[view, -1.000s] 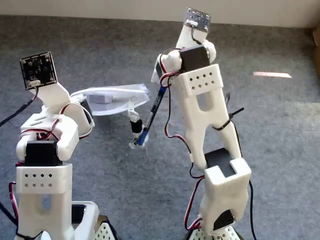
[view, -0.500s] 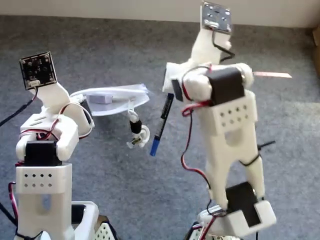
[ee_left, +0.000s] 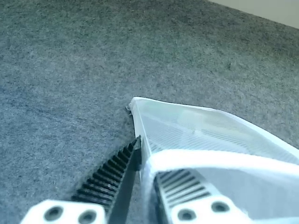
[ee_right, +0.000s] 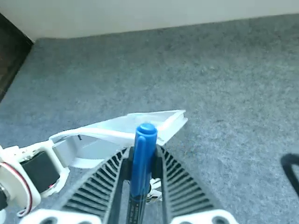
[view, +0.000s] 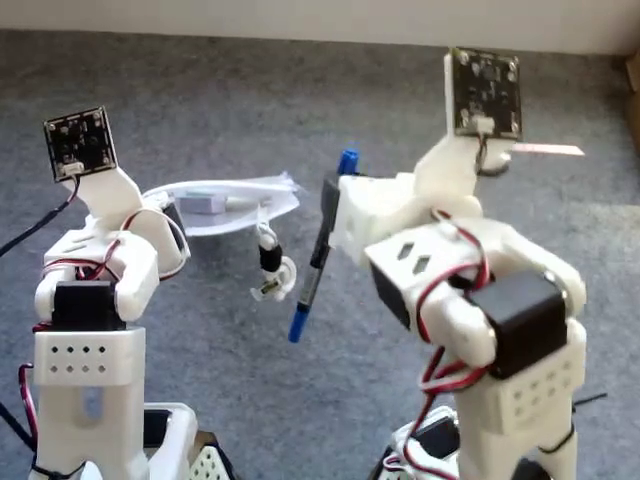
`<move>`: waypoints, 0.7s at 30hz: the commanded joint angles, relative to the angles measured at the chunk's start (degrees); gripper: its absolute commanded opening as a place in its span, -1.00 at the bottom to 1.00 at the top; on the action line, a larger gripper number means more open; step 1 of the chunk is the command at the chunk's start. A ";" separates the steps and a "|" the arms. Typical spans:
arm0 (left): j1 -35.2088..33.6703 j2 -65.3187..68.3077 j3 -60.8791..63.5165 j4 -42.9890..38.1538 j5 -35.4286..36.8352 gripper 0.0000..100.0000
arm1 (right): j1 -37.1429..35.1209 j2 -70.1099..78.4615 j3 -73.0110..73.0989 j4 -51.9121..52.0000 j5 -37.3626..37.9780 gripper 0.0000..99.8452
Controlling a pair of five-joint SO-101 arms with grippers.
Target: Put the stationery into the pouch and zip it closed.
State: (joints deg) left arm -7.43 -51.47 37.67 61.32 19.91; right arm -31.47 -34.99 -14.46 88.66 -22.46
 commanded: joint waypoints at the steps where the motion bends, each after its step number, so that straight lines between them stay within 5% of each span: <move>1: -0.92 -1.80 -1.36 -0.44 0.44 -0.98 | -1.01 -10.59 13.76 -12.53 0.26 -0.99; 21: -1.01 -1.80 -1.36 -0.44 0.35 -0.98 | -1.01 -60.18 87.78 -101.32 0.70 -0.99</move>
State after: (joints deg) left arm -7.43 -51.47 37.67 61.32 19.91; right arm -32.09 -91.87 66.42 2.51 -22.46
